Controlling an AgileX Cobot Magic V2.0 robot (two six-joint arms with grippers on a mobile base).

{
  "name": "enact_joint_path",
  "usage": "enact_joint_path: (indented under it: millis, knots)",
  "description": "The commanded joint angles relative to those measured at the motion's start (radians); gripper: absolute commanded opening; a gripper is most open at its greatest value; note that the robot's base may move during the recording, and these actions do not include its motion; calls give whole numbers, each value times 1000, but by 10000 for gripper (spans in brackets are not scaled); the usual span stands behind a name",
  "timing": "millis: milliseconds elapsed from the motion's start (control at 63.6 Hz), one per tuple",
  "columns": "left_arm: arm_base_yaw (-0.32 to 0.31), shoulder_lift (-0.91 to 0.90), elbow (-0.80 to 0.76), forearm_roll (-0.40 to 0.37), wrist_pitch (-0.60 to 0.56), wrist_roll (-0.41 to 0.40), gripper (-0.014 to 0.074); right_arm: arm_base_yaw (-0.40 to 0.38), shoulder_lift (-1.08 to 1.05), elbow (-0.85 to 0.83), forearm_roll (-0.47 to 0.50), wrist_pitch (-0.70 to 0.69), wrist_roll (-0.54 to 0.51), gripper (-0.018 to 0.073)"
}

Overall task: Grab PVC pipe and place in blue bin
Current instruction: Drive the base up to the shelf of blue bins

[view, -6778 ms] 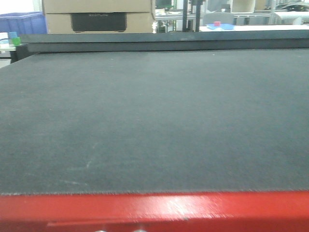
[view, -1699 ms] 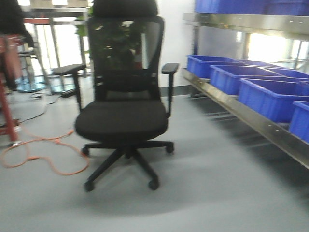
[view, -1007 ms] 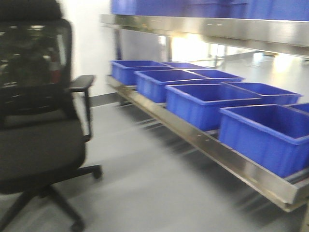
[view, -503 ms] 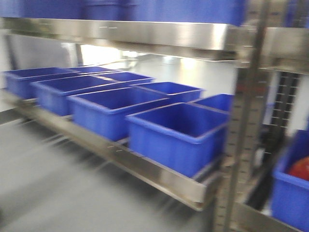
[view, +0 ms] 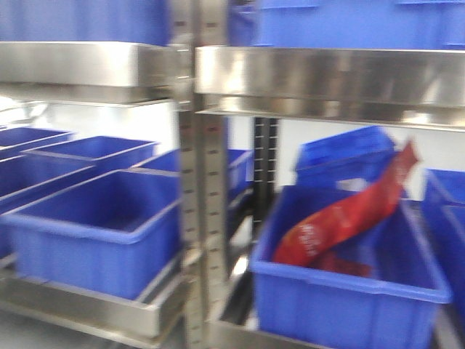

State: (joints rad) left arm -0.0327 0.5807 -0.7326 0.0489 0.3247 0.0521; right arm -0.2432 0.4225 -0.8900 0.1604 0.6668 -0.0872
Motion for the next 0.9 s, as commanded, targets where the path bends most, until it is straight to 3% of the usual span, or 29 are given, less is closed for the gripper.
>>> enact_joint_path:
  millis: [0, 881]
  knots:
    - [0, -5, 0, -2, -28, -5, -111, -3, -4, -5, 1, -25, -7, -168]
    - [0, -5, 0, -2, -28, -5, -111, -3, -4, -5, 1, -25, -7, -168]
